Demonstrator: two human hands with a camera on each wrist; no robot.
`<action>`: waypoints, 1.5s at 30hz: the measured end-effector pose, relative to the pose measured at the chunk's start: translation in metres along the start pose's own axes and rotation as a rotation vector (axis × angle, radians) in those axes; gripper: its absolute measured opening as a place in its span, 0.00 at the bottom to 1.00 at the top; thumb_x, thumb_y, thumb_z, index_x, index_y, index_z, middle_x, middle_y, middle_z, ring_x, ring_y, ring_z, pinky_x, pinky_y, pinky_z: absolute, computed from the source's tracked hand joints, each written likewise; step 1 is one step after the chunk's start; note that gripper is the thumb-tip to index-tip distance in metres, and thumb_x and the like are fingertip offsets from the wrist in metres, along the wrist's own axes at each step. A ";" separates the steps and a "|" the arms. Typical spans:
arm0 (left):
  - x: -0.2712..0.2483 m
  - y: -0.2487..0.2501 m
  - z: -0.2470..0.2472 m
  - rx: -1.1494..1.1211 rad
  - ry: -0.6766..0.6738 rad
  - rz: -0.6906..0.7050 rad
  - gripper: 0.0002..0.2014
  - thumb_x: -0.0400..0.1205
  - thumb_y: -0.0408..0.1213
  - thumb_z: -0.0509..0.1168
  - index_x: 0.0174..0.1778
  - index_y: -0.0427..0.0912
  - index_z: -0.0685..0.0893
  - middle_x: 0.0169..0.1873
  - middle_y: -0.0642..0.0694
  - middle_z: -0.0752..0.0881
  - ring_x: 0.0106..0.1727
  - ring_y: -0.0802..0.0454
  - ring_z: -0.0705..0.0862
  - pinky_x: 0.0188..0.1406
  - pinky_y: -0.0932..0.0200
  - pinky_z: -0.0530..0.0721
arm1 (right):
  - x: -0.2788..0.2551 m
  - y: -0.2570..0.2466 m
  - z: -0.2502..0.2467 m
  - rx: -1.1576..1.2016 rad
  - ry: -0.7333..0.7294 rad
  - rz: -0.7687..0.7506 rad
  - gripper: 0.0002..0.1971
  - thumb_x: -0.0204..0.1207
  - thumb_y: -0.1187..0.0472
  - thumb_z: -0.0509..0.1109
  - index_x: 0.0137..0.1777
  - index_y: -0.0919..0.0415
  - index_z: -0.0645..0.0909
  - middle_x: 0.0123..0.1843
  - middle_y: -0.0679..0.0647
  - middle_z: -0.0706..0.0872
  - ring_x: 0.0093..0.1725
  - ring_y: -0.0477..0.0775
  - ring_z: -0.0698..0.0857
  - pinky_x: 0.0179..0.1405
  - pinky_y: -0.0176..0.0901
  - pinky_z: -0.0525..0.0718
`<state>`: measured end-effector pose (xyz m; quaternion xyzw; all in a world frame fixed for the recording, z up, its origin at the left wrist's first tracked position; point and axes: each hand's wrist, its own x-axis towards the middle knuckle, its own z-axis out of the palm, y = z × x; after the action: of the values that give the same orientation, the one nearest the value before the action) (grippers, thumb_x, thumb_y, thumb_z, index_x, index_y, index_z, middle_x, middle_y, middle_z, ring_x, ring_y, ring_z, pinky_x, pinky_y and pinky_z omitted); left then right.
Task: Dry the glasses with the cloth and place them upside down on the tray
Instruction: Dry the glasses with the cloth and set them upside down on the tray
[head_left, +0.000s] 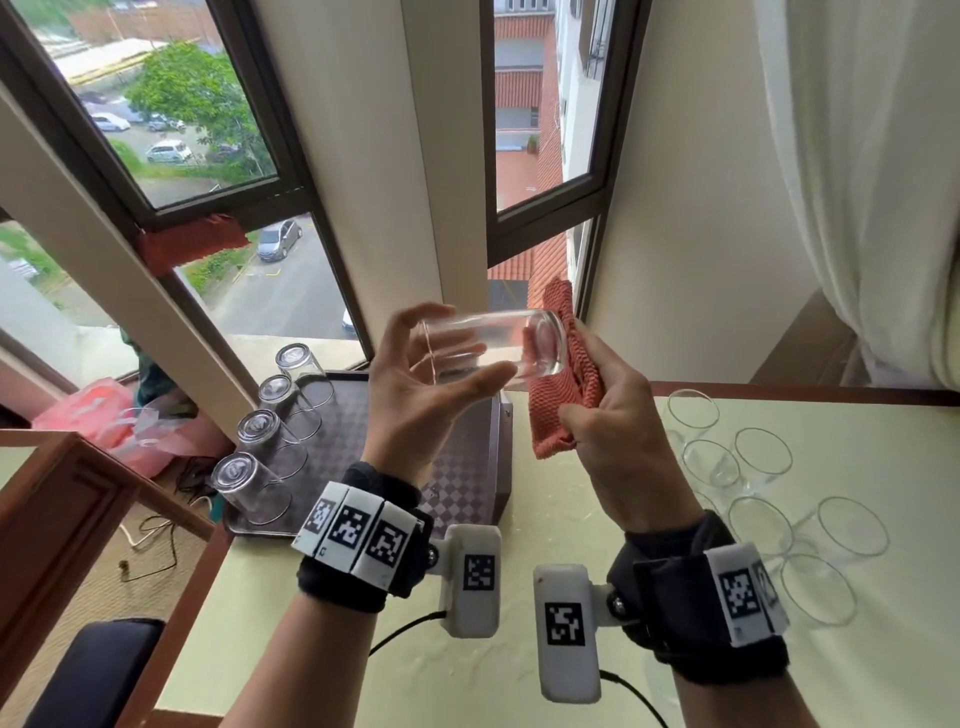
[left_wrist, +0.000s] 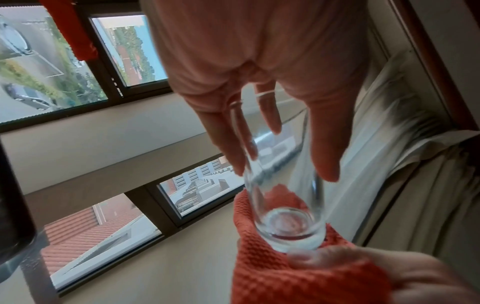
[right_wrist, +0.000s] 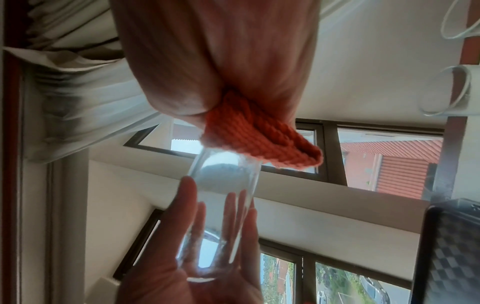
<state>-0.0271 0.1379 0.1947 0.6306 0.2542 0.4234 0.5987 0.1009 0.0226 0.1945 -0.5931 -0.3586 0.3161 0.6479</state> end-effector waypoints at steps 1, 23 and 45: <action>0.001 0.002 -0.001 -0.002 -0.022 -0.007 0.42 0.52 0.53 0.87 0.61 0.51 0.79 0.56 0.39 0.89 0.56 0.45 0.91 0.55 0.45 0.90 | 0.000 -0.001 -0.002 -0.001 0.000 -0.006 0.38 0.78 0.84 0.56 0.85 0.55 0.64 0.76 0.56 0.80 0.73 0.62 0.80 0.66 0.60 0.85; 0.001 -0.003 -0.001 -0.006 -0.080 -0.047 0.41 0.52 0.55 0.87 0.61 0.51 0.80 0.55 0.40 0.90 0.55 0.43 0.91 0.53 0.48 0.90 | 0.006 -0.004 -0.006 0.046 -0.043 0.024 0.43 0.71 0.84 0.56 0.86 0.55 0.61 0.80 0.56 0.73 0.79 0.57 0.75 0.75 0.57 0.79; -0.023 -0.009 0.012 -0.183 -0.100 -0.066 0.39 0.56 0.47 0.86 0.62 0.45 0.78 0.57 0.42 0.89 0.59 0.43 0.90 0.53 0.52 0.90 | -0.019 0.018 -0.014 0.528 -0.019 0.205 0.36 0.70 0.88 0.49 0.69 0.58 0.79 0.57 0.61 0.88 0.54 0.58 0.90 0.51 0.50 0.91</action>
<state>-0.0267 0.1135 0.1818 0.5849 0.2051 0.3929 0.6793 0.1029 0.0004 0.1740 -0.4339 -0.2081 0.4680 0.7412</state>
